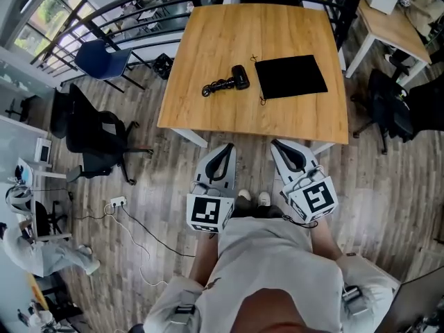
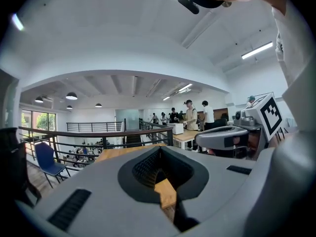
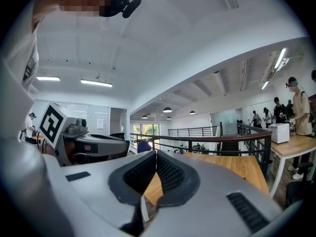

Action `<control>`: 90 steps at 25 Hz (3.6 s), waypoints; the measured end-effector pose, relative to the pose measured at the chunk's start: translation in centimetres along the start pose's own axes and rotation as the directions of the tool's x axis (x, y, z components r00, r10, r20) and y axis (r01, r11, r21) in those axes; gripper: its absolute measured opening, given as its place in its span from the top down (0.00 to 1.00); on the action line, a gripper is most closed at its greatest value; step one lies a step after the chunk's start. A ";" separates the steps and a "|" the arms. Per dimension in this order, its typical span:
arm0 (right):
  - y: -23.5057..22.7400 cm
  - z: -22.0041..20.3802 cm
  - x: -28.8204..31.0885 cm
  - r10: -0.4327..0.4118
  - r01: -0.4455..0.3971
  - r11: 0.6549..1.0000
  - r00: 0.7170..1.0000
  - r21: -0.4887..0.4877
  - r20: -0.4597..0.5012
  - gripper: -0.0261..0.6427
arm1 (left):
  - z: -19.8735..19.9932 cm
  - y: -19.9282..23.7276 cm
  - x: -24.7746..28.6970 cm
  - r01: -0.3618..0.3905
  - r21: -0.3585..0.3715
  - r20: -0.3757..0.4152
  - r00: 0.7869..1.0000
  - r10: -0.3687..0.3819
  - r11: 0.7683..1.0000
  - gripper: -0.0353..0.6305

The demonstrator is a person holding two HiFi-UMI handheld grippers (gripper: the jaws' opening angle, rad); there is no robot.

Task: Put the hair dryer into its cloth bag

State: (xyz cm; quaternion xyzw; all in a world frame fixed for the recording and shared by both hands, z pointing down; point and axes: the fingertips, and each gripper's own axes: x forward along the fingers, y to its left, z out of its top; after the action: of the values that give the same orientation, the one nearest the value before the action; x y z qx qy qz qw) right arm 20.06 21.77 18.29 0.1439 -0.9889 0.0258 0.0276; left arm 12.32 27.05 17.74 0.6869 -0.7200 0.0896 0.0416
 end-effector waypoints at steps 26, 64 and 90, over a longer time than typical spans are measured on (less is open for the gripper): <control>-4.2 1.0 9.3 -0.121 0.118 0.991 0.992 -0.055 -0.046 0.93 | 1.3 7.3 8.4 0.138 -0.016 0.042 0.990 -0.137 0.990 0.92; -10.6 -0.5 22.0 -0.146 0.133 0.986 0.979 -0.096 -0.143 0.93 | 0.5 16.3 19.0 0.179 -0.019 0.015 0.984 -0.179 0.984 0.92; -22.8 -2.4 25.9 -0.018 0.021 0.999 0.995 0.025 -0.102 0.93 | 0.0 15.6 30.7 0.112 -0.002 -0.047 0.993 -0.112 0.994 0.92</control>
State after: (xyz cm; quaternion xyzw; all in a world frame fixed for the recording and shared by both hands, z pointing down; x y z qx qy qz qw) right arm 1.91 -7.24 23.28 0.1525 -0.9843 0.0458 0.0764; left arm -4.89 -2.44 22.18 0.7239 -0.6792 0.1033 0.0631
